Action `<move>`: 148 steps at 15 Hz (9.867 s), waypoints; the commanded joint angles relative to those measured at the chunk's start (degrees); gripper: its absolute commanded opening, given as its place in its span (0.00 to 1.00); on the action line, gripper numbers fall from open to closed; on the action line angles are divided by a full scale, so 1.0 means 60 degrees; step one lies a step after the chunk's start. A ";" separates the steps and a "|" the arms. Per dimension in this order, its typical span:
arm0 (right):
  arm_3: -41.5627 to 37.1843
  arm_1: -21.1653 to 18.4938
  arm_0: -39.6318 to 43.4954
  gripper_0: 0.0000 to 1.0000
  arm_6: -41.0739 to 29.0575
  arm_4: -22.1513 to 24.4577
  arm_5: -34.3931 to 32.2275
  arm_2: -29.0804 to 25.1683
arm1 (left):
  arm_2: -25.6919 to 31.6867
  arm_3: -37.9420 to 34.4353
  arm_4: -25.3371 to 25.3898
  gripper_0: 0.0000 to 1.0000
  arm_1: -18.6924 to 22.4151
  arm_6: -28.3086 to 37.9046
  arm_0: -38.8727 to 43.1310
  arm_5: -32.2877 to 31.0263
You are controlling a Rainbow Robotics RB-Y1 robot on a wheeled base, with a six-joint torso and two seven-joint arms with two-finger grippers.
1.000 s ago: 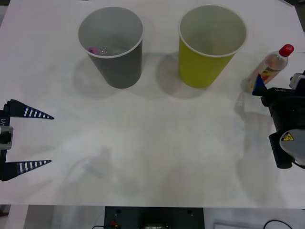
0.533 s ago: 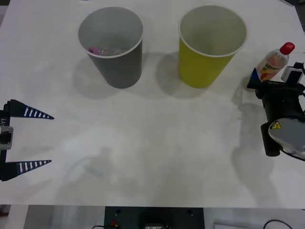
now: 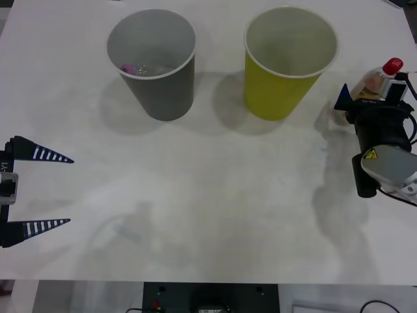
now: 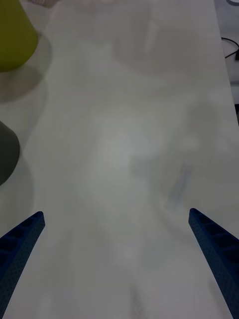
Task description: Put the can into the green bin and the plastic bottle into the gray bin
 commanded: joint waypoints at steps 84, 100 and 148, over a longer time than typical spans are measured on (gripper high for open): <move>-0.1317 0.3734 -0.6823 0.00 -0.2123 0.7811 -1.5121 -0.4481 | 0.0000 0.0000 0.0000 1.00 0.0000 0.0000 0.0000 0.0000; -0.1053 0.4041 -0.6852 1.00 -0.2167 0.7840 -1.5135 -0.4481 | 0.0000 0.0000 0.0000 1.00 0.0000 0.0000 0.0000 0.0000; -1.0413 -0.2126 0.8807 1.00 0.6696 0.1937 -1.9208 -1.3622 | 0.0000 0.0000 0.0000 1.00 0.0000 0.0000 0.0000 0.0000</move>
